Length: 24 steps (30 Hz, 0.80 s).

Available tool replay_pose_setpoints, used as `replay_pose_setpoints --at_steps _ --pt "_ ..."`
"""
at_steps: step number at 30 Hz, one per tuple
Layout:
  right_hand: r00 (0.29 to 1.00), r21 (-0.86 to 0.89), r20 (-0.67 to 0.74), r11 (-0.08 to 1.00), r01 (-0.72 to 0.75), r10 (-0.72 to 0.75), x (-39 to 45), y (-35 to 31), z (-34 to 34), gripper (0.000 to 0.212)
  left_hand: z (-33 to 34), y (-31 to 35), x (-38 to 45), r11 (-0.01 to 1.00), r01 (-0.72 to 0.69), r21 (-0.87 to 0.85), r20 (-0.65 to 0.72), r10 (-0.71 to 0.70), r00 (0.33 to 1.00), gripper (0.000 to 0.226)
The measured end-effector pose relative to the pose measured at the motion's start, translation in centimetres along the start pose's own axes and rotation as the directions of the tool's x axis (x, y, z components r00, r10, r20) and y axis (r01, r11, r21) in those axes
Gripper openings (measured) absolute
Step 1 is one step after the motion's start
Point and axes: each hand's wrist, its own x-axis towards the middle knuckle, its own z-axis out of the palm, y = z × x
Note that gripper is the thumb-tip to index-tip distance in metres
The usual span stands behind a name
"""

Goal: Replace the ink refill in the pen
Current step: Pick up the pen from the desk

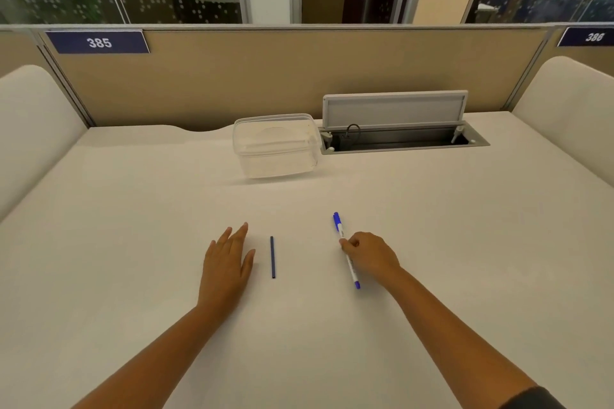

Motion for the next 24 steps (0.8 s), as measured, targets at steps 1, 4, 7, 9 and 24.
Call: replay_pose_setpoints --at_steps 1,4,7,9,24 --pt "1.000 0.147 0.031 0.989 -0.010 0.006 0.0 -0.2 -0.3 0.035 -0.1 0.3 -0.1 1.000 -0.005 0.002 -0.041 0.006 0.999 0.048" --pt "0.992 0.571 0.112 0.813 -0.115 0.062 -0.7 -1.4 -1.0 0.026 -0.6 2.7 -0.4 0.998 -0.027 -0.052 -0.166 0.018 0.986 0.043" --pt "0.962 0.852 0.241 0.447 -0.272 0.127 -1.6 -2.5 -1.3 0.019 -1.1 6.6 -1.3 0.970 -0.108 -0.219 -0.220 0.059 0.974 0.045" --pt "0.946 0.914 0.307 0.246 -0.324 0.106 -2.3 -3.2 -1.2 0.020 -1.2 8.7 -1.8 0.925 -0.092 -0.369 -0.173 0.029 0.985 0.050" --pt "0.969 0.963 0.246 0.111 -0.246 0.013 -4.0 -5.5 0.7 0.015 -1.2 9.2 -1.6 0.965 -0.163 -0.206 -0.206 0.120 0.971 0.019"
